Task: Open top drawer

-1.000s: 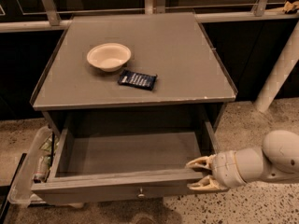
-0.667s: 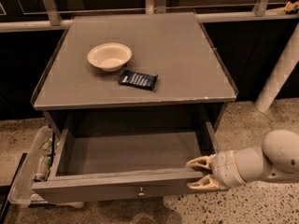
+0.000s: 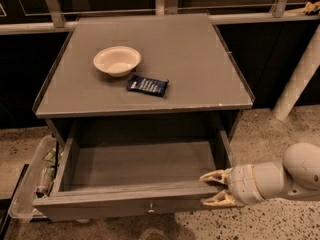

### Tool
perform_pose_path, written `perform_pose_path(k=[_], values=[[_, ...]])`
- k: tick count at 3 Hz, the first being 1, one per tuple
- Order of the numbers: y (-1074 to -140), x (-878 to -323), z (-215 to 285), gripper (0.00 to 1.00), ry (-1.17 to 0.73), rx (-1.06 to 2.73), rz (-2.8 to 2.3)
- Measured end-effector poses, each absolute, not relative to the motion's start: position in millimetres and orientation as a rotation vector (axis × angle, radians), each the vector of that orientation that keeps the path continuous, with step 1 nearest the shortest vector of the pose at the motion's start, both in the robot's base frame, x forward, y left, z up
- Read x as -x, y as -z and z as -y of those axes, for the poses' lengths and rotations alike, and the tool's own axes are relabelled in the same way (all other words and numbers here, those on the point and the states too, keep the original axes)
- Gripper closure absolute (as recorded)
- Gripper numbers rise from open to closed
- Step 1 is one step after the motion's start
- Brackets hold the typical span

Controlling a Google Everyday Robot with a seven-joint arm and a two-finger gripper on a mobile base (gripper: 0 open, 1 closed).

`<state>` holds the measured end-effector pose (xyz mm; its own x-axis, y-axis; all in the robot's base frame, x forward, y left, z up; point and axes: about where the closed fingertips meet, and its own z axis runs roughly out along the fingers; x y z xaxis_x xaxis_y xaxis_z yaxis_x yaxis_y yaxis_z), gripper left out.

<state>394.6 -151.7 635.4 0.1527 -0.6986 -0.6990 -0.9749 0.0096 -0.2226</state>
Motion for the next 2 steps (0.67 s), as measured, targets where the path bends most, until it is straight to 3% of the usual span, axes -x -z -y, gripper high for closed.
perform_pose_path(k=[2], values=[[-635.4, -394.6, 151.7, 0.35, -0.516, 1.751, -1.607]])
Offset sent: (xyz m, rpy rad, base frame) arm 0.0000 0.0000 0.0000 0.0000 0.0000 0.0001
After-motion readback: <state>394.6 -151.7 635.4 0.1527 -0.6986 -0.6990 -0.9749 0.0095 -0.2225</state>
